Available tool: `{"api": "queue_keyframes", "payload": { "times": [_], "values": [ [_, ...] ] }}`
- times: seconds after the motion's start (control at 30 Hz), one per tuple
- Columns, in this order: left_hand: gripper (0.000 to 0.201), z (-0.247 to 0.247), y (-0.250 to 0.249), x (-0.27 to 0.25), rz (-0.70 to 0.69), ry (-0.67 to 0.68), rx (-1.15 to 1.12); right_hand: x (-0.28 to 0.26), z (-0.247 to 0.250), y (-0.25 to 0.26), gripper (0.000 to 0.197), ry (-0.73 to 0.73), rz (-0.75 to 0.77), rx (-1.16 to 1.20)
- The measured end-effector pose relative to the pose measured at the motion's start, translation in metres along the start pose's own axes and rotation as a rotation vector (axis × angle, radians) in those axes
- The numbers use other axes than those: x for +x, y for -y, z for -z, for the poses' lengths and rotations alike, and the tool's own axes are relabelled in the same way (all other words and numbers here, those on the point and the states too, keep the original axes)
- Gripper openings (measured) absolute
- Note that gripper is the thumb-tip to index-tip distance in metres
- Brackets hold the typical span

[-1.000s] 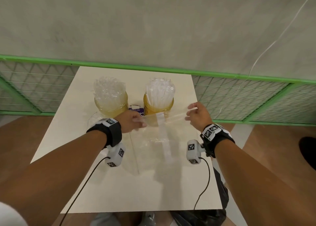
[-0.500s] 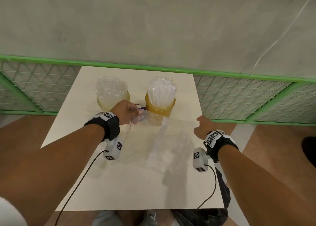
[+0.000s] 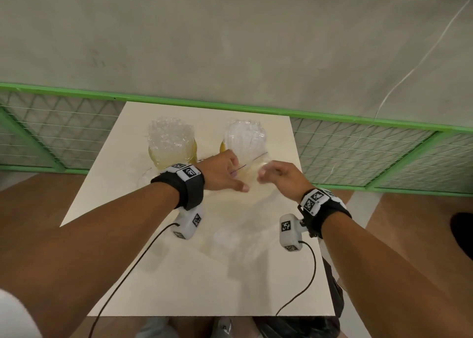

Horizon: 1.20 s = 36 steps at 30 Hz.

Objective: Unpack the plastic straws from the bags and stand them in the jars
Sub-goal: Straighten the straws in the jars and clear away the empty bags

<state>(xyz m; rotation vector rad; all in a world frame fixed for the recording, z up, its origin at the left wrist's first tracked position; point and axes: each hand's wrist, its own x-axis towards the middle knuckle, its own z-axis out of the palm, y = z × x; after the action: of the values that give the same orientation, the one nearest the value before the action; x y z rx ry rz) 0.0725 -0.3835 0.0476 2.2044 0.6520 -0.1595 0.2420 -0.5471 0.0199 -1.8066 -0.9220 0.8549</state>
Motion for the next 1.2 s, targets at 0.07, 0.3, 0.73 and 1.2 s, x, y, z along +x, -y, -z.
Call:
{"api": "queue_keyframes", "payload": {
  "times": [0.07,0.3,0.73,1.2],
  "values": [
    [0.046,-0.001,0.024,-0.007,0.045,0.056,0.18,-0.007,0.011,-0.006,0.008,-0.086,-0.065,0.109],
    [0.004,0.007,0.069,-0.017,0.142,-0.223,-0.373,-0.019,0.018,-0.024,0.013,-0.136,-0.258,0.199],
    [0.004,-0.017,0.078,-0.036,0.316,-0.144,-0.552,-0.031,0.007,-0.035,0.026,-0.16,-0.397,0.363],
    [0.027,-0.024,0.096,-0.046,0.469,0.125,-0.525,-0.042,0.005,-0.043,0.01,0.029,-0.548,0.13]
  ]
}}
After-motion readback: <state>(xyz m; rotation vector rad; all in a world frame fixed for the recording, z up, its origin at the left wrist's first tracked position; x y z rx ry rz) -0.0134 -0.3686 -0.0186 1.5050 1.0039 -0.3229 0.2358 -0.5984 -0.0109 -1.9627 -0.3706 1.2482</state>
